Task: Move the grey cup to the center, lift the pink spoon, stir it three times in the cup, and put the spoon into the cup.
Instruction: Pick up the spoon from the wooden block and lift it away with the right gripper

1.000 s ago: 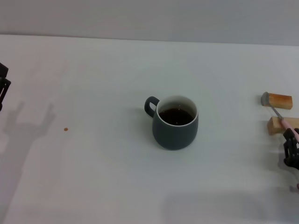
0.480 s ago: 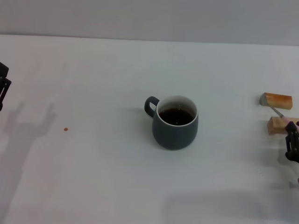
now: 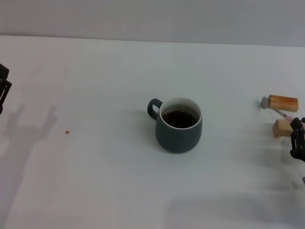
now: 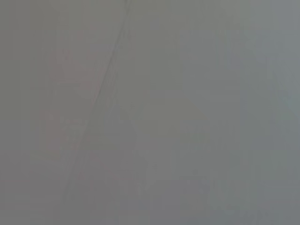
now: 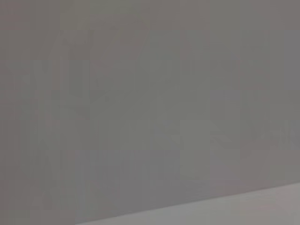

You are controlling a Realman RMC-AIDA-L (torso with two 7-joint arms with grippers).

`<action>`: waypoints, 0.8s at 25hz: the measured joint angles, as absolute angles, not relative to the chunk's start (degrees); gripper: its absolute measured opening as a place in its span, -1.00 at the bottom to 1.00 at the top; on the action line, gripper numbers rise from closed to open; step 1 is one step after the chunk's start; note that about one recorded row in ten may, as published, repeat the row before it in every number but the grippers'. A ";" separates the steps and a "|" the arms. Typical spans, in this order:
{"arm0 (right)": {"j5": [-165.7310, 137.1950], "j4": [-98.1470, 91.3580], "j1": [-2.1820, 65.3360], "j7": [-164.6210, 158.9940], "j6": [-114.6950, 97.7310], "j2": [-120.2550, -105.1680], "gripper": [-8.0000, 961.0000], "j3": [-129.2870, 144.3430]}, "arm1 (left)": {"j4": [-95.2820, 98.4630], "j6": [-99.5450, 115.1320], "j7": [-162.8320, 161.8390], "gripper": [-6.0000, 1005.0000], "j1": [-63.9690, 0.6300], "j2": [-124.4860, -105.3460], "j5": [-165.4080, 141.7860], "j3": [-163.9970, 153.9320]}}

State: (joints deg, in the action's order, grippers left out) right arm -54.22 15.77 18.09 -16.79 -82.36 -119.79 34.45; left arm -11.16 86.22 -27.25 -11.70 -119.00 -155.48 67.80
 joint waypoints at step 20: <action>-54.05 15.76 18.93 -16.86 -88.91 -119.42 -0.78 34.36 | -11.16 86.22 -28.04 0.69 -11.92 -119.00 -155.48 67.76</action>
State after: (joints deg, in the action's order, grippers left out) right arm -54.05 15.76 18.93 -16.86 -88.91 -119.42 34.36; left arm -11.16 86.22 -28.04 -11.92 -119.00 -155.48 67.76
